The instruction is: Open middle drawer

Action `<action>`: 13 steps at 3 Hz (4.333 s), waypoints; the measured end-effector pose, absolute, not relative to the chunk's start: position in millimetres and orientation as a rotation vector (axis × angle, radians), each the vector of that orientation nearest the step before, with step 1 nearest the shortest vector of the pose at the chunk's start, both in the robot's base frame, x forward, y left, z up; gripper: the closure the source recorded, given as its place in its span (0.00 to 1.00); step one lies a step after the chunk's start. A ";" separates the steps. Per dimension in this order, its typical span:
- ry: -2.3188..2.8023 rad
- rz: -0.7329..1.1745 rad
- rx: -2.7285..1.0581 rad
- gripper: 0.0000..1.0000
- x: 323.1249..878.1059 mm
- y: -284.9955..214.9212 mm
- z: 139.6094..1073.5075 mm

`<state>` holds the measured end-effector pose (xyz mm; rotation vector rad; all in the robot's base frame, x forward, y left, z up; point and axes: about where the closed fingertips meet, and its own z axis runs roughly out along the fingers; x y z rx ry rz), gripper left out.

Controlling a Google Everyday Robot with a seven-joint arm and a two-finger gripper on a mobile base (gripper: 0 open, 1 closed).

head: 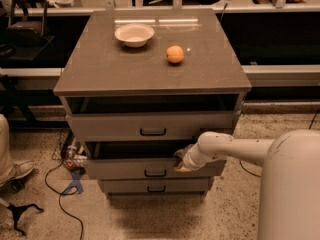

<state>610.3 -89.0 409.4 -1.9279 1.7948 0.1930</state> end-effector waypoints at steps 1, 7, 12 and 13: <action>1.794 0.197 -1.930 0.28 609.3 -87.6 407.8; 1.990 0.232 -1.898 0.80 574.5 -128.4 403.4; 2.018 0.238 -1.866 0.82 555.9 -138.6 406.0; 2.018 0.242 -1.868 0.59 555.0 -137.6 404.7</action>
Offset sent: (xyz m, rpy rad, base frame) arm -0.0008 0.0012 -0.0013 0.0006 0.0024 0.0019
